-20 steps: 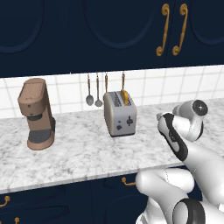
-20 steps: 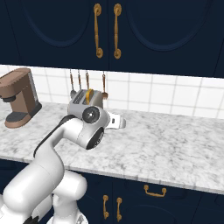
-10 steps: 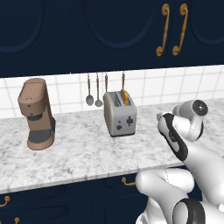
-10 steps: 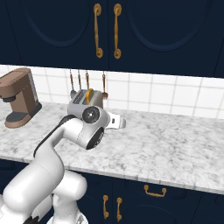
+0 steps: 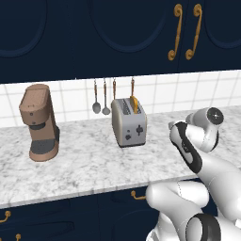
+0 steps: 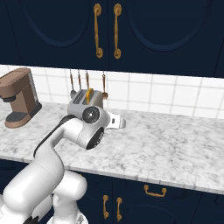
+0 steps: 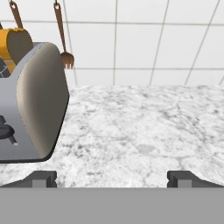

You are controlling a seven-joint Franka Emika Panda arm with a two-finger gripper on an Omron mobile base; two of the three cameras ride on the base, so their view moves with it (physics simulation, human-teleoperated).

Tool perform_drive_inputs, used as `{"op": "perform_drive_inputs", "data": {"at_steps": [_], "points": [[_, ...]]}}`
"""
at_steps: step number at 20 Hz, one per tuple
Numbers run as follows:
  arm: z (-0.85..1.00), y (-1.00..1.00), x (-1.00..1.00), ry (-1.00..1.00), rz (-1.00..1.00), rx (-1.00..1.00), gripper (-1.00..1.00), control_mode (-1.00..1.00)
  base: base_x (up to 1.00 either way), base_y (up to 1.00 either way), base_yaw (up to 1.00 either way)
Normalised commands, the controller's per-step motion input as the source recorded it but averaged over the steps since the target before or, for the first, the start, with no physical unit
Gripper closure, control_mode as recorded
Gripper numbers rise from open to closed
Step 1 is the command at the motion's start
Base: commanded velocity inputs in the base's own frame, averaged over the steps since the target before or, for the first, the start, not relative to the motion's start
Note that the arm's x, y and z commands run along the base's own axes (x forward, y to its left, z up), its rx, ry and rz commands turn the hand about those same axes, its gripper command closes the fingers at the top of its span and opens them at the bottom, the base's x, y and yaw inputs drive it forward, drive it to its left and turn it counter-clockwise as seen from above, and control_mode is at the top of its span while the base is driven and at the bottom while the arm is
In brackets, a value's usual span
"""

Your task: Start the toaster. Once the lever pops up, take the bread to the plate on the dining counter.

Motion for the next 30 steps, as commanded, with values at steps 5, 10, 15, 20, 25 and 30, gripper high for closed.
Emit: {"op": "perform_drive_inputs", "data": {"at_steps": [5, 10, 15, 20, 25, 30], "points": [[0.00, 0.00, 0.00, 0.00, 0.00, 0.00, -1.00, -1.00, 0.00, 0.00, 0.00], [0.00, 0.00, 0.00, 0.00, 0.00, 0.00, -1.00, -1.00, 0.00, 0.00, 0.00], [0.00, 0.00, 0.00, 0.00, 0.00, 0.00, -1.00, -1.00, 0.00, 0.00, 0.00], [0.00, 0.01, 0.00, 0.00, 0.00, 0.00, -1.00, -1.00, 0.00, 0.00, 0.00], [0.00, 0.00, 0.00, -0.02, 0.00, 0.00, -1.00, -1.00, 0.00, 0.00, 0.00], [0.12, 0.00, -0.01, -0.07, 0.02, 0.00, -1.00, -1.00, 0.00, 0.00, 0.00]]}}
